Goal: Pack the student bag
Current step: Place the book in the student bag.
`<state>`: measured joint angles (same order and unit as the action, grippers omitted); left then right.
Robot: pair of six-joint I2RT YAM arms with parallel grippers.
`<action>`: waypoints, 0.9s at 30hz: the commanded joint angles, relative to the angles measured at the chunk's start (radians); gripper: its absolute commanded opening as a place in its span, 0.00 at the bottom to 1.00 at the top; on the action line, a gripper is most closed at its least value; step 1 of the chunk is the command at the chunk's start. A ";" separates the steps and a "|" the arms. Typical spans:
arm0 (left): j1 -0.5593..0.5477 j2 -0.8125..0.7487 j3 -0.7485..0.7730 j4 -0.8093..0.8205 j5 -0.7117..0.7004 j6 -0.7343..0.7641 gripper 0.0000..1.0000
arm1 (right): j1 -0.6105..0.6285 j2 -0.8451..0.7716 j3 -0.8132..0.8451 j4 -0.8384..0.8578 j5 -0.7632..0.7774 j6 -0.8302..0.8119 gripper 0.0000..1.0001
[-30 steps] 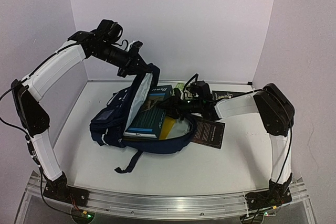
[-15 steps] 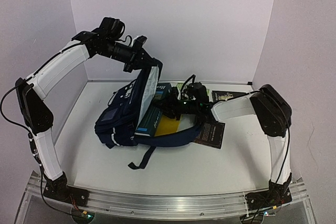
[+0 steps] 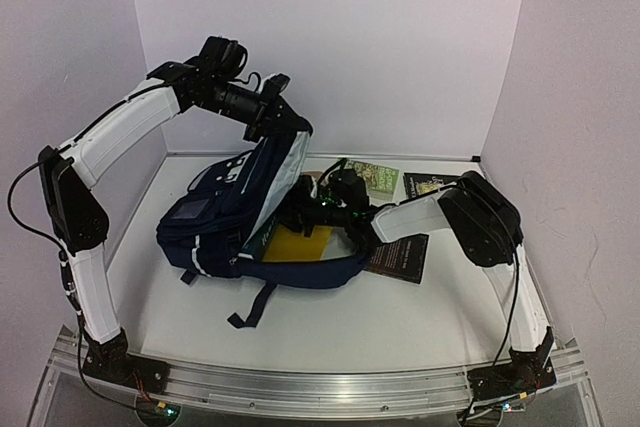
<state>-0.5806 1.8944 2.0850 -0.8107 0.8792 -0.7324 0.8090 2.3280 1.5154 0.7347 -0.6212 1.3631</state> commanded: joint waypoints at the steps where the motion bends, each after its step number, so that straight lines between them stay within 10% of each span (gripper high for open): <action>1: -0.044 -0.029 0.099 0.124 0.110 0.009 0.00 | 0.027 0.000 0.115 0.171 0.060 0.053 0.00; 18: -0.071 -0.121 -0.090 0.287 0.113 -0.083 0.00 | 0.063 0.060 0.173 0.150 0.119 -0.082 0.16; 27: -0.014 -0.270 -0.301 0.126 -0.101 -0.013 0.00 | 0.033 -0.031 0.005 0.072 0.059 -0.165 0.50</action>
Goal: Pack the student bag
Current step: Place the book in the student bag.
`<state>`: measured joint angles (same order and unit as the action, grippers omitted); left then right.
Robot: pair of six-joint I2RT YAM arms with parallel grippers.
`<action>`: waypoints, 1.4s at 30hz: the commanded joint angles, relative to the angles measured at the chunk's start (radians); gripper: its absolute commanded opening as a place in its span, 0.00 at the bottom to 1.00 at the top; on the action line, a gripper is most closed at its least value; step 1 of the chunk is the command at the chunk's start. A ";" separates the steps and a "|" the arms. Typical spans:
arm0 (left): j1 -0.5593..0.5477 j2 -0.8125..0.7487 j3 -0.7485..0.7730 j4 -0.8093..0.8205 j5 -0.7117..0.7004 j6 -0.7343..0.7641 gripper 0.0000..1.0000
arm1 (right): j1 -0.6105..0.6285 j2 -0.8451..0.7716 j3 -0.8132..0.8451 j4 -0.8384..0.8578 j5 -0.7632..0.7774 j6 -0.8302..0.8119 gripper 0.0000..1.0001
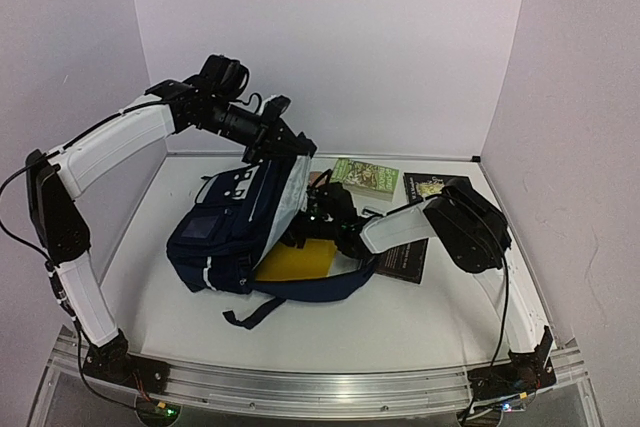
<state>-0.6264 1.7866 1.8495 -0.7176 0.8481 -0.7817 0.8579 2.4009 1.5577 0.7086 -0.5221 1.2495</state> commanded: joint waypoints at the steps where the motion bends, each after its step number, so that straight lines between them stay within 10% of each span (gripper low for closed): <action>1: 0.042 -0.180 -0.094 0.038 -0.088 0.033 0.00 | -0.019 -0.109 -0.044 0.091 -0.052 -0.048 0.56; 6: 0.060 -0.199 -0.137 0.053 -0.129 0.037 0.00 | -0.024 -0.174 -0.073 0.043 -0.095 -0.004 0.89; 11: 0.062 -0.190 -0.145 0.095 -0.124 0.041 0.00 | -0.029 -0.269 -0.111 -0.108 -0.076 -0.034 0.95; 27: 0.062 -0.165 -0.108 0.134 -0.038 0.046 0.00 | -0.030 -0.262 -0.123 -0.351 -0.001 -0.059 0.75; 42: 0.028 -0.099 -0.061 0.181 0.028 0.017 0.00 | 0.000 -0.005 0.187 -0.168 -0.021 -0.107 0.56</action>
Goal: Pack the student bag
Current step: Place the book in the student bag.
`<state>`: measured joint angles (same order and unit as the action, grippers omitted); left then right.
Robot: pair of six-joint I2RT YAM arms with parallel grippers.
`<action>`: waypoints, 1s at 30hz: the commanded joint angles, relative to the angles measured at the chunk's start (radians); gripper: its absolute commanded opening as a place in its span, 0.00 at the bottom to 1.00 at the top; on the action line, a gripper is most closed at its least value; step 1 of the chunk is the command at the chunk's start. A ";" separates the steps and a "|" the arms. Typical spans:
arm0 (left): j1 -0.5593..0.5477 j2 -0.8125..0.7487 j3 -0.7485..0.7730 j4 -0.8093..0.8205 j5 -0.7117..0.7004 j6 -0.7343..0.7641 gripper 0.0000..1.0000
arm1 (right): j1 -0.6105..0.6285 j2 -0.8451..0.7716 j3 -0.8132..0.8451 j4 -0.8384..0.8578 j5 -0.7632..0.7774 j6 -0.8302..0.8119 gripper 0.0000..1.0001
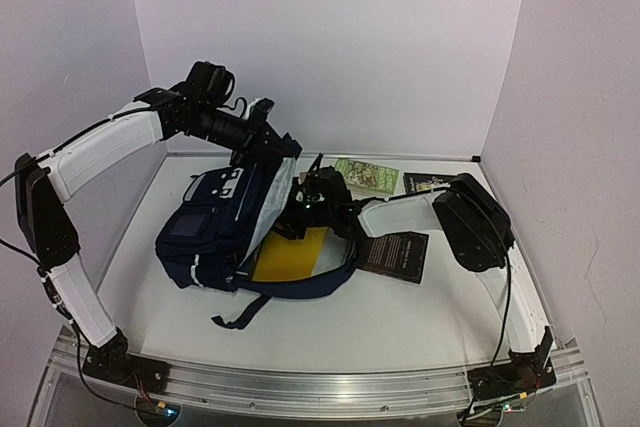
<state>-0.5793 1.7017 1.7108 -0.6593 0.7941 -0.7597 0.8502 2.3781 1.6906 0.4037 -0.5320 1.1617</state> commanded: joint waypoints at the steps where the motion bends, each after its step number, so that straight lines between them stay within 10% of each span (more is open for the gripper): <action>1: -0.018 -0.019 0.066 0.124 0.080 -0.010 0.00 | 0.008 0.009 0.044 0.162 -0.020 -0.021 0.57; 21: 0.101 -0.039 -0.268 -0.133 -0.208 0.148 0.06 | -0.169 -0.438 -0.261 -0.156 -0.090 -0.340 0.81; 30: 0.101 0.036 -0.192 -0.278 -0.287 0.275 0.51 | -0.341 -0.518 -0.179 -0.515 0.064 -0.750 0.83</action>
<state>-0.4833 1.7456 1.4503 -0.8548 0.5578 -0.5613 0.5623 1.9034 1.4348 0.0808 -0.5782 0.6864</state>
